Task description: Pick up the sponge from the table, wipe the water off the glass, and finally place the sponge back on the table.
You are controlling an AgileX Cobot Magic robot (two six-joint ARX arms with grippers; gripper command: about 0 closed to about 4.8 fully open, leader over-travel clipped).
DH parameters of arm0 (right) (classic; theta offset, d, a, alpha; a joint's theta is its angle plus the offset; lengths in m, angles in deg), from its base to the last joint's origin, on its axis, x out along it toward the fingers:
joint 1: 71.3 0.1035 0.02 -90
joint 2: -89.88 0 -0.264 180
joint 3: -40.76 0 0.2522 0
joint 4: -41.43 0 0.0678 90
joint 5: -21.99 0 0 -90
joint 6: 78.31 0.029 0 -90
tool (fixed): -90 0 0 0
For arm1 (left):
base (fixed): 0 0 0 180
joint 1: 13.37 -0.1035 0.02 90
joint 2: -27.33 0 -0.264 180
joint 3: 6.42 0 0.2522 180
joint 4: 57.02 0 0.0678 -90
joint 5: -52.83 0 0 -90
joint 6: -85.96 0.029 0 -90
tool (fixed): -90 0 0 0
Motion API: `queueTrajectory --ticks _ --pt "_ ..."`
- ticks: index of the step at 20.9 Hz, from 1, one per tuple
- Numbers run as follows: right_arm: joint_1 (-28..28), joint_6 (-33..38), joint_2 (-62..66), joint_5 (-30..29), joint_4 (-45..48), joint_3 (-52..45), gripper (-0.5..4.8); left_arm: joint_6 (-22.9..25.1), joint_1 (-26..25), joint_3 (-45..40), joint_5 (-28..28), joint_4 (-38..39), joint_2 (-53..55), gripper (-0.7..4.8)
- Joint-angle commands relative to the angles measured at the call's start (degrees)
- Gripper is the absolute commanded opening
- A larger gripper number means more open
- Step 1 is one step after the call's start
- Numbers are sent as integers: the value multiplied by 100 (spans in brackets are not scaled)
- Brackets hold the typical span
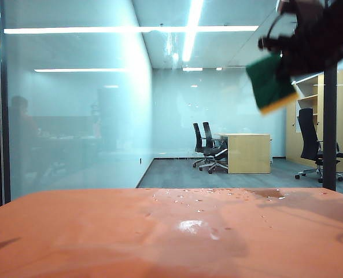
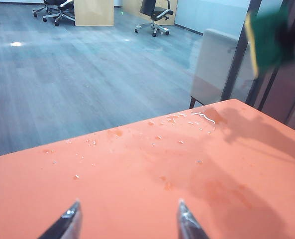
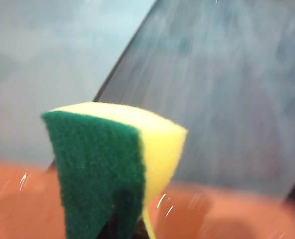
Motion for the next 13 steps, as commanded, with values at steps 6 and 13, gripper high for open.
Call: queueTrajectory --ticks 6,13 --pt "48 1458 -11 -1073 809 -1198 -9 22 0 20 -105 -74 0 247" --pt "645 1856 9 -1314 127 -1355 -9 22 -2 20 -105 -70 0 247"
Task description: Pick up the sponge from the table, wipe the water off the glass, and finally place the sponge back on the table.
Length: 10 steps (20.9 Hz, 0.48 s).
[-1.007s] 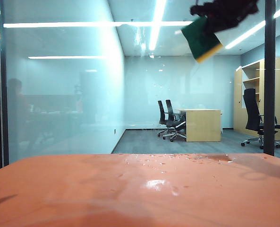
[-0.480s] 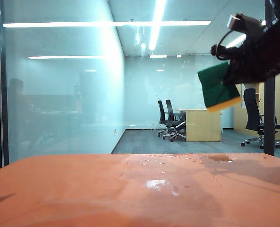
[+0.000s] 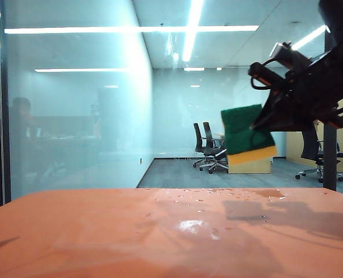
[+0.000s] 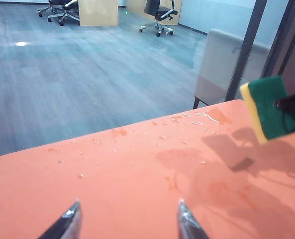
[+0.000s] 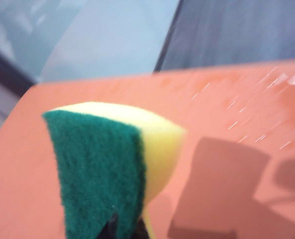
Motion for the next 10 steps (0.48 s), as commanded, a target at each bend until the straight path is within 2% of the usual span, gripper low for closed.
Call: queueTrajectory --ticks 1,5,10 --pt "293 216 -15 -50 -376 2 -9 22 -2 20 -13 -70 0 247" --pt "680 503 109 -127 -616 2 -9 22 0 20 -13 -70 0 247" --pt "776 968 872 -813 -437 2 -9 20 0 20 4 -70 -2 247"
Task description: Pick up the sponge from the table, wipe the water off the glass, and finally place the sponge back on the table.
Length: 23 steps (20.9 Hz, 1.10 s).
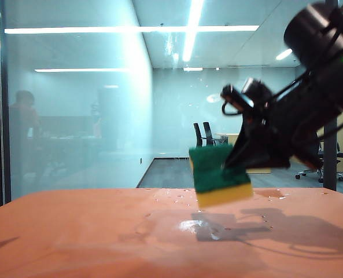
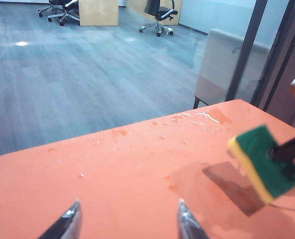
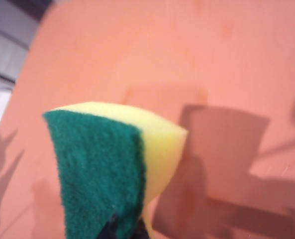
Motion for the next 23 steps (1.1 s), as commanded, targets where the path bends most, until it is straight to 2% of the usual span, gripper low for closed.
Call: queueTrajectory --ticks 1,7,8,9,14,16,18,20,22,23 --pt "33 278 487 -417 258 2 -9 20 0 20 7 -68 -7 247" --pt "33 413 1093 -538 743 4 -8 17 0 20 4 -35 -7 247" --pt "33 413 1095 -540 745 4 6 20 0 20 4 -35 -7 247" --pt "33 413 1095 -542 748 4 30 20 0 20 4 -33 -7 247" --pt "33 525 1095 -542 748 4 237 20 0 20 4 -33 -7 247" --pt "33 540 1095 -544 748 4 291 20 0 20 4 -33 -7 247" --pt "33 538 1093 -553 748 9 327 20 0 20 4 -33 -7 247" --pt "33 538 1093 -562 741 26 330 20 0 20 4 -31 -7 247" --pt "31 538 1062 -518 765 42 370 20 0 20 4 -31 -4 247" --pt "31 538 1047 -518 754 61 370 17 0 20 4 -28 -4 247"
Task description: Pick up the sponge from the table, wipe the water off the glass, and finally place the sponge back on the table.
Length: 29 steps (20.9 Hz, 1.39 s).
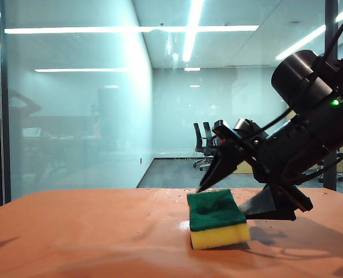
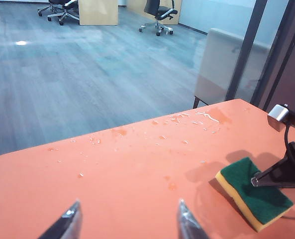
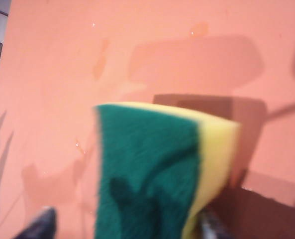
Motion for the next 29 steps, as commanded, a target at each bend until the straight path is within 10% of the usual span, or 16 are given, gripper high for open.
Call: queueTrajectory --ticks 1,14,20,23,29 --pt "7 9 -103 4 90 61 370 17 0 20 4 -37 -4 247" --pt "-1104 -918 -2323 994 -1049 61 353 275 -2 20 -17 -37 -4 247" --pt "-2162 -1572 -4059 1001 -1668 61 206 275 -2 20 -247 -122 -7 247" --pt "-2411 -2275 -4907 1032 -2024 61 16 271 -2 20 -662 -173 -7 247" --pt "-2437 -3123 -6264 2302 -2828 -83 -9 258 -2 20 -1547 -175 -7 244"
